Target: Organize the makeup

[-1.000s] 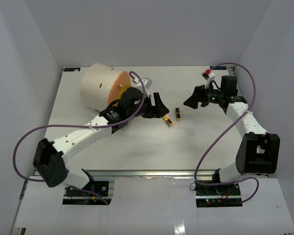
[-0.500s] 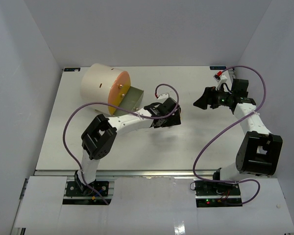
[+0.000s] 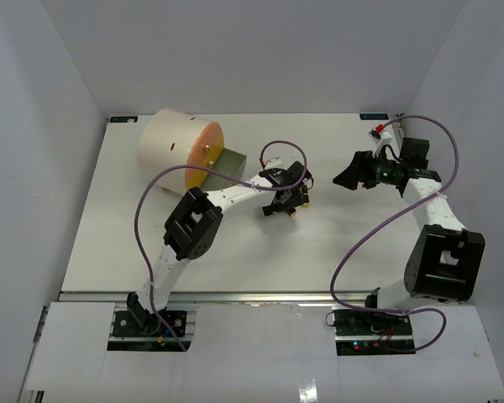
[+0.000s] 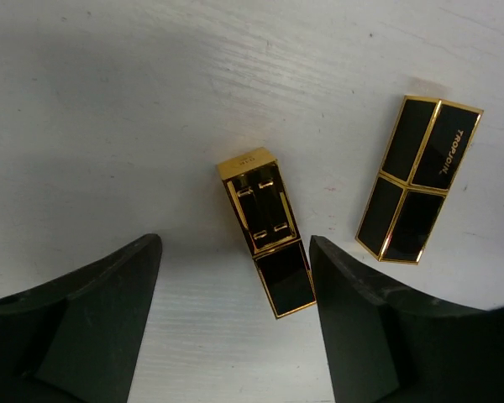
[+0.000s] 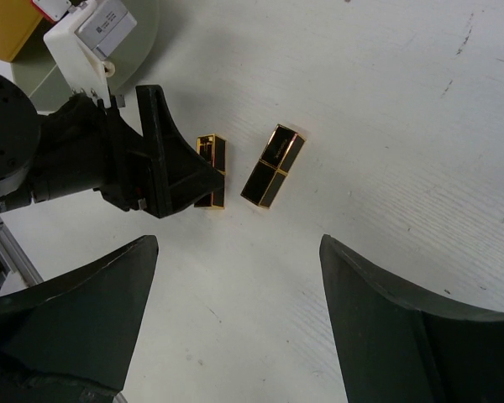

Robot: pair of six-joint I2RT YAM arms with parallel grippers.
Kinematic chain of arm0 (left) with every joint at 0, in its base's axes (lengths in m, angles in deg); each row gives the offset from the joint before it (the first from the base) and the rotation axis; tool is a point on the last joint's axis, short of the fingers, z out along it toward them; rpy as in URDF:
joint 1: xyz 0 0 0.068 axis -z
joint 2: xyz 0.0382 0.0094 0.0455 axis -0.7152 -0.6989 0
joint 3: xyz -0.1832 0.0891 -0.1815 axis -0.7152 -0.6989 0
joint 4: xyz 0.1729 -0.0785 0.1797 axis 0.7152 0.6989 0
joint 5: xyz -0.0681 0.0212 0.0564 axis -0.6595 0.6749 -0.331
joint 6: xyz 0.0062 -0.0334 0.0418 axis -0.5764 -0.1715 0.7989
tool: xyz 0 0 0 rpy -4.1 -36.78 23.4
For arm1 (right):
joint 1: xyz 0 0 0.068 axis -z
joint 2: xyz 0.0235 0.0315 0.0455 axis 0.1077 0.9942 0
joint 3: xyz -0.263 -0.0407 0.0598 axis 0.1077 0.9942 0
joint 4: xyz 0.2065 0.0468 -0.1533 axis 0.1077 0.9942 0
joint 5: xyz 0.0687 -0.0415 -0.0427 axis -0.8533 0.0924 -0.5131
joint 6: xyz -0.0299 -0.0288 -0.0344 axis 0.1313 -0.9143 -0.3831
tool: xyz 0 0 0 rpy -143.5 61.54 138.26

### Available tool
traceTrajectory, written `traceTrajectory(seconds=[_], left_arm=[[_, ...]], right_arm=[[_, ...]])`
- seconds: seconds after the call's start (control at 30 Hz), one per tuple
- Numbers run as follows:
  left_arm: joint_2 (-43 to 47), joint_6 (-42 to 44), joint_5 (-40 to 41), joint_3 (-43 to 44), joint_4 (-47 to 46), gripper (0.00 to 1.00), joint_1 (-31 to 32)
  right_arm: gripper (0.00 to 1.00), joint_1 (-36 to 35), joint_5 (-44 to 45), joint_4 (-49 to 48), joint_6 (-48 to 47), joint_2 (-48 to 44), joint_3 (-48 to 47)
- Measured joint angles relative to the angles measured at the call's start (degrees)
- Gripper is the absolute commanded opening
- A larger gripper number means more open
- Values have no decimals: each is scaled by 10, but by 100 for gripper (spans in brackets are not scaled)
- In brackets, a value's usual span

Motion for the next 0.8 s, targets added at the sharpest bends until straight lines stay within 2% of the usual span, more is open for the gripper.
traceTrajectory(seconds=[0.13, 0.33, 0.4, 0.57, 0.6, 0.8], left_arm=[[-1, -9, 1, 0, 9, 74, -7], [-3, -11, -3, 0, 13, 58, -11], [-4, -9, -4, 0, 14, 51, -11], [-3, 3, -4, -5, 12, 19, -11], [-2, 5, -2, -8, 10, 15, -11], [14, 75, 4, -29, 4, 9, -6]], right_arm=[[84, 4, -8, 0, 0, 0, 2], [85, 5, -18, 0, 0, 0, 2], [85, 5, -20, 0, 0, 0, 2], [85, 5, -22, 0, 0, 0, 3], [85, 5, -23, 0, 0, 0, 4], [85, 5, -27, 1, -1, 0, 14]])
